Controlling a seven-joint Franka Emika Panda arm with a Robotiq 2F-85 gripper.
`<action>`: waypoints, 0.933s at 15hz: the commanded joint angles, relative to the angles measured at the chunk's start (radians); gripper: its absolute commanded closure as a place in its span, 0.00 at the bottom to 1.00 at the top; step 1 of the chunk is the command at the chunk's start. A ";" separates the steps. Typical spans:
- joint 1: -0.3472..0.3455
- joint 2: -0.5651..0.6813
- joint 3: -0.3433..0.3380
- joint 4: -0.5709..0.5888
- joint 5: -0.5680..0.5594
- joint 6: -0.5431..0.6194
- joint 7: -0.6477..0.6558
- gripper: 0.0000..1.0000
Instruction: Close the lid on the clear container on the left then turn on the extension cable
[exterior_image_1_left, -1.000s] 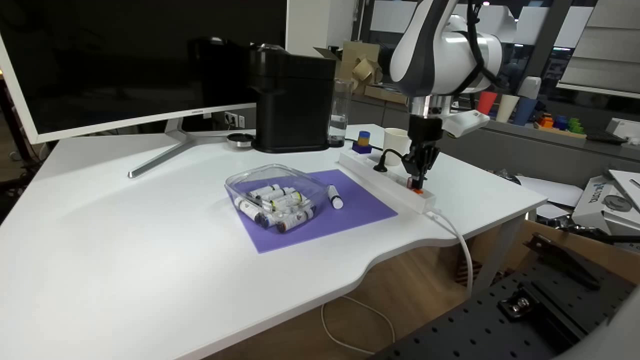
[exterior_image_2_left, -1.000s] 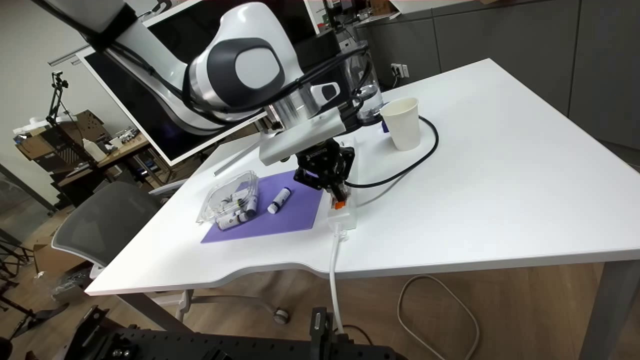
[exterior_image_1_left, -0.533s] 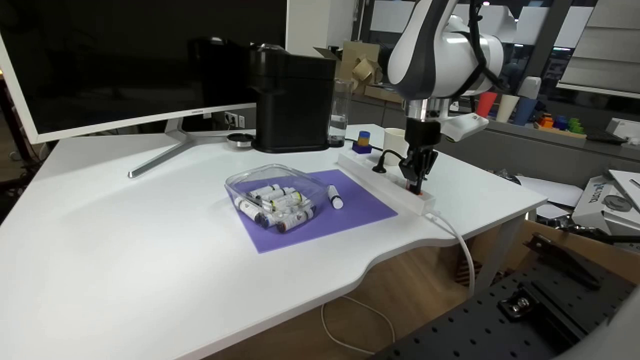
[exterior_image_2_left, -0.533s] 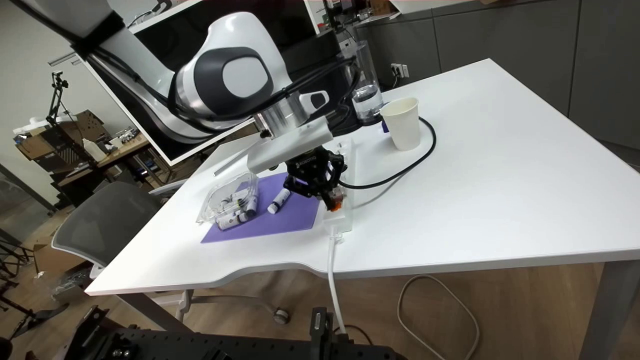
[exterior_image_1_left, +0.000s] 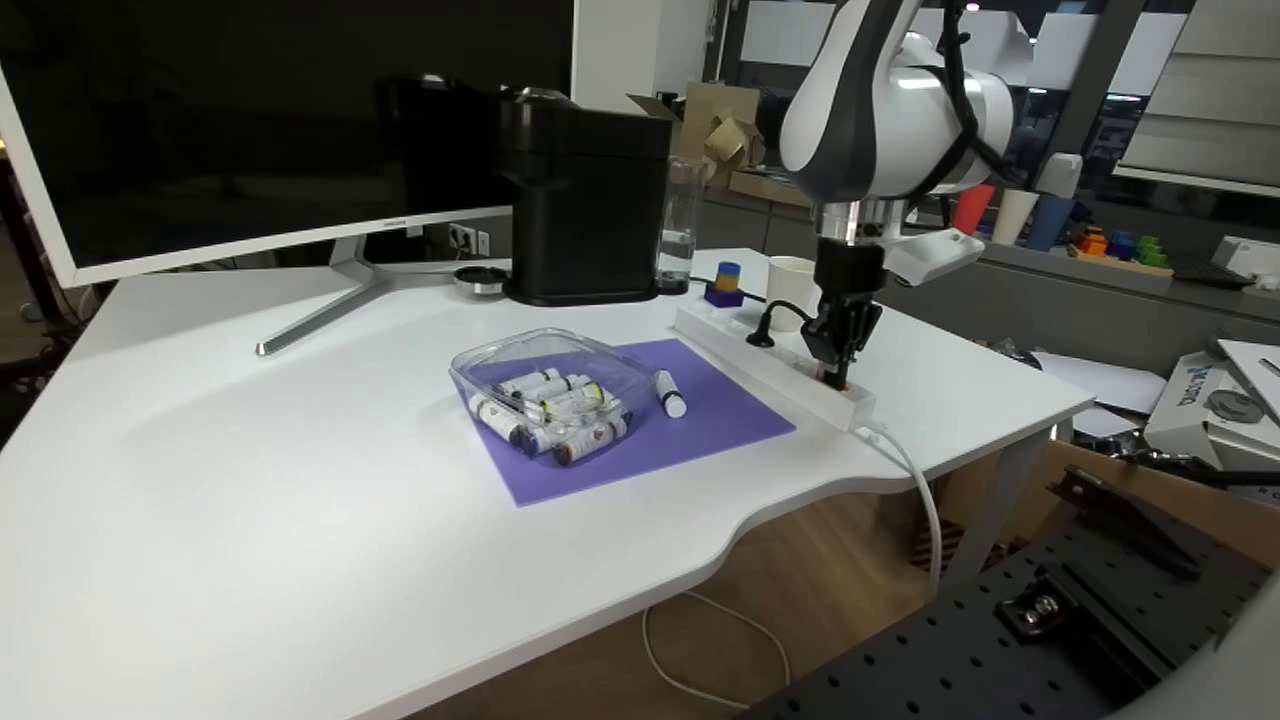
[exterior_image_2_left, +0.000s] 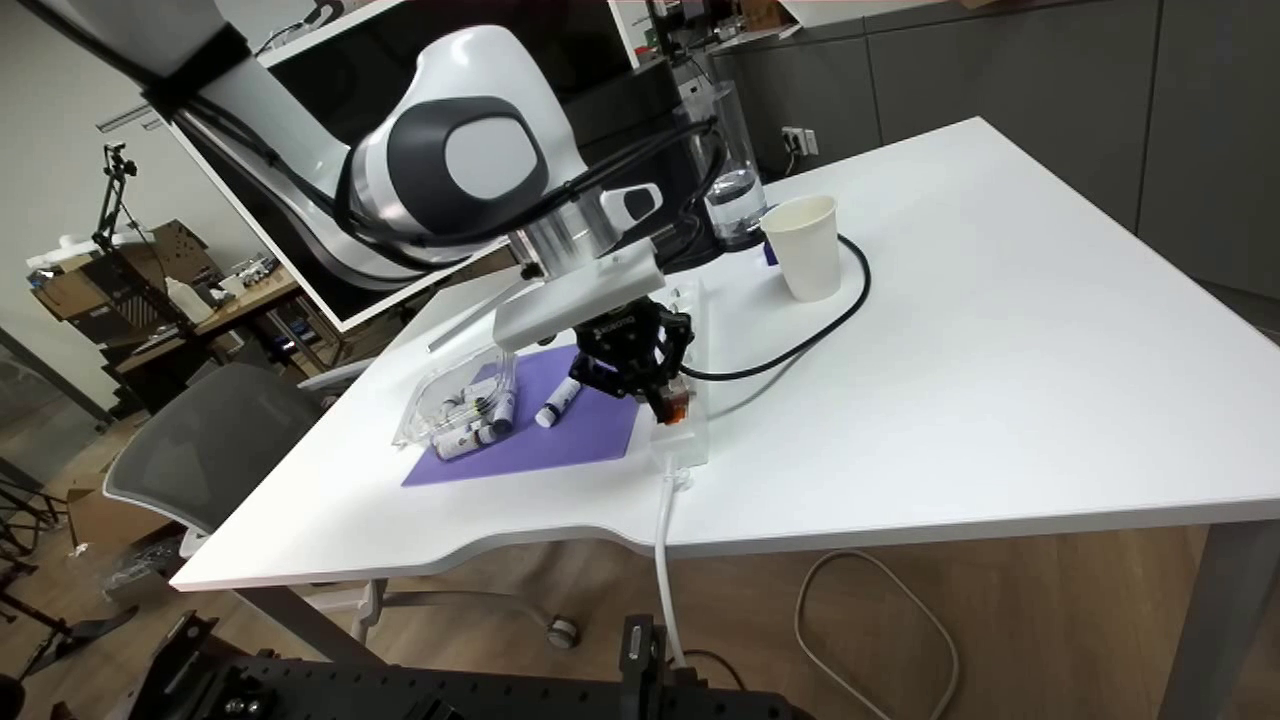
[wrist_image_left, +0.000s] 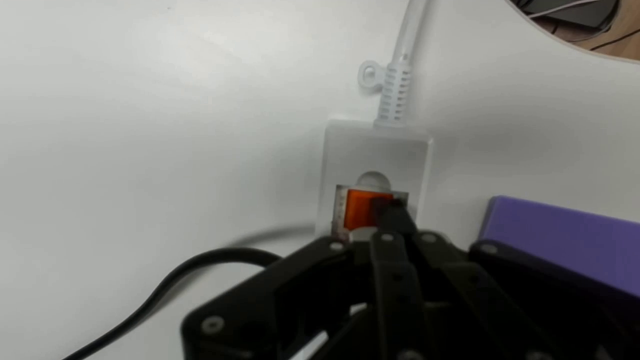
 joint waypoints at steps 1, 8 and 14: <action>-0.004 -0.020 -0.002 -0.023 -0.002 0.004 0.021 1.00; 0.000 -0.066 -0.011 -0.061 -0.010 0.012 0.022 1.00; -0.006 -0.089 -0.034 -0.063 -0.009 0.003 0.023 1.00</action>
